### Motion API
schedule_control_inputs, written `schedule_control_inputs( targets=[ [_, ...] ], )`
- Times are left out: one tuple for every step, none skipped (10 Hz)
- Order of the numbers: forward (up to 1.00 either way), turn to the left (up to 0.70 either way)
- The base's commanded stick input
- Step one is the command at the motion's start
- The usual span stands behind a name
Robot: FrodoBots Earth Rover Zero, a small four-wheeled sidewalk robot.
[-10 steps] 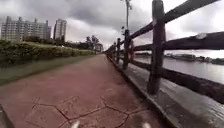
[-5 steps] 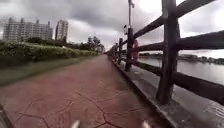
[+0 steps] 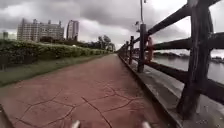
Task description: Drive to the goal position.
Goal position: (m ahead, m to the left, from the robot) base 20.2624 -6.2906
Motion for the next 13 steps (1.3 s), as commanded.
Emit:
schedule_control_inputs(
  targets=[
    [0.50, 0.20],
    [0.50, 0.00],
    [0.50, 0.00],
    [0.50, 0.00],
    [0.50, 0.00],
    [0.50, 0.00],
    [0.50, 0.00],
    [0.50, 0.00],
    [0.50, 0.00],
    [0.50, 0.00],
    [0.50, 0.00],
    [0.50, 0.00],
    [0.50, 0.00]
  ],
)
